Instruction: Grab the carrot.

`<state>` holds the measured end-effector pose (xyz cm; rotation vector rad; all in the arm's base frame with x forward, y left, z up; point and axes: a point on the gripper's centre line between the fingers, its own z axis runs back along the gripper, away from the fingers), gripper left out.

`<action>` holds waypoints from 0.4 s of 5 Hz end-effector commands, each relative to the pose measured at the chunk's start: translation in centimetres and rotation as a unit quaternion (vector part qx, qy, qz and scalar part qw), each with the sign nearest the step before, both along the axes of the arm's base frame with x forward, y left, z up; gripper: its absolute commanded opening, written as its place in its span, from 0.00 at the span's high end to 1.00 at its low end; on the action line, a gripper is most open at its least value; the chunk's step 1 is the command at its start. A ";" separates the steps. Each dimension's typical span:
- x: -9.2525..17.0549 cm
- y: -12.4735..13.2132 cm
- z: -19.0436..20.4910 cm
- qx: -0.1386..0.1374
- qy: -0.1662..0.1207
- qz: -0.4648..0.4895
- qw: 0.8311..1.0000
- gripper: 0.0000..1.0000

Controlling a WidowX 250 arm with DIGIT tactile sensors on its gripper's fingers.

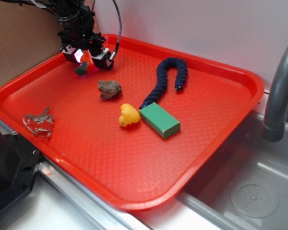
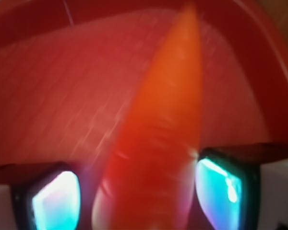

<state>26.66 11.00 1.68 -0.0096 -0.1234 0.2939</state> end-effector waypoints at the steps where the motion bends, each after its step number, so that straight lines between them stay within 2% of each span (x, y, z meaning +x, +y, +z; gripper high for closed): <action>1: 0.7 -0.2 1.6 0.020 -0.006 0.008 1.000 0.00; 2: 1.7 0.5 0.3 0.034 0.011 0.022 0.999 0.00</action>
